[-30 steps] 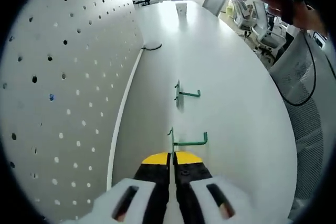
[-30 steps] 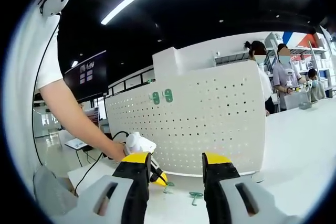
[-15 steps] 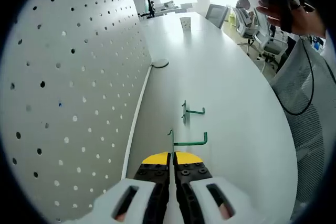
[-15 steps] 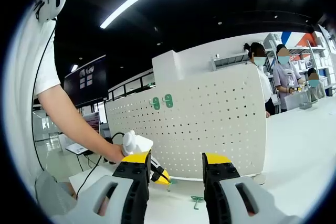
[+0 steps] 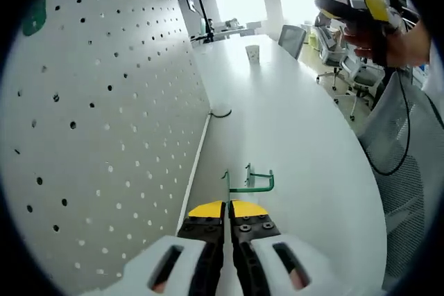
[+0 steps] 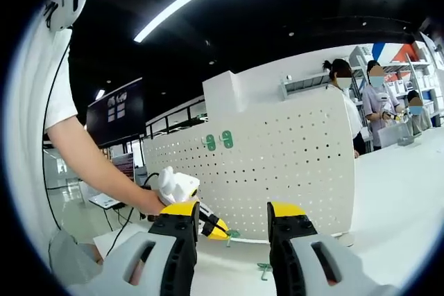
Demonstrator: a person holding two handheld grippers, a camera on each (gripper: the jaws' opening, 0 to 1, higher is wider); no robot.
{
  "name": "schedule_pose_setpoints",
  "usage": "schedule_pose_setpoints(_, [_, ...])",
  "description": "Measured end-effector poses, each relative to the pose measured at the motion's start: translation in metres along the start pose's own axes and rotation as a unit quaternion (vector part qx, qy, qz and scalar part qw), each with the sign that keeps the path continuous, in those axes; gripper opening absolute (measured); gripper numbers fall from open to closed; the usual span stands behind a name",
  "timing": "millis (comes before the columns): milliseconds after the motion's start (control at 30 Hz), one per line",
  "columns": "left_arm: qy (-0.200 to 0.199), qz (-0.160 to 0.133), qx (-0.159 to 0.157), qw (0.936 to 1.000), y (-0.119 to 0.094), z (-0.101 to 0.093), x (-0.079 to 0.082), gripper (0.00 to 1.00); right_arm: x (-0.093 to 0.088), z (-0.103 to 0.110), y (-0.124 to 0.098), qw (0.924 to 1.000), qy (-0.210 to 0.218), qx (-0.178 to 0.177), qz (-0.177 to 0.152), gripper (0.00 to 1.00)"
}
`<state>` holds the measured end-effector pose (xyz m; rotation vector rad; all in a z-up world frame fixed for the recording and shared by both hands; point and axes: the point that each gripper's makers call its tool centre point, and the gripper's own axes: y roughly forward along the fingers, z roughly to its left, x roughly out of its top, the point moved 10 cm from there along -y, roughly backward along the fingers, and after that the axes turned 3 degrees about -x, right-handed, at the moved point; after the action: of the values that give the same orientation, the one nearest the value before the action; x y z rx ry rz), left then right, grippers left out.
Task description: Insert the hook assembly into the mounting plate slot until the hook locks in place.
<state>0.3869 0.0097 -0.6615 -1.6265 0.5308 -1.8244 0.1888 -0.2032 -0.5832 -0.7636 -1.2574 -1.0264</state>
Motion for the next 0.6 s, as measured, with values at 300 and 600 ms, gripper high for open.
schedule_pose_setpoints(300, [0.009, -0.024, 0.014, 0.9996, -0.015, -0.003, 0.014, 0.02, 0.009, 0.004, 0.001, 0.9998, 0.014, 0.001, -0.014, 0.38])
schedule_pose_setpoints(600, [0.011, -0.059, 0.022, 0.9979, -0.030, -0.009, 0.035, 0.02, 0.010, 0.007, 0.002, 0.9999, 0.011, 0.004, -0.010, 0.39])
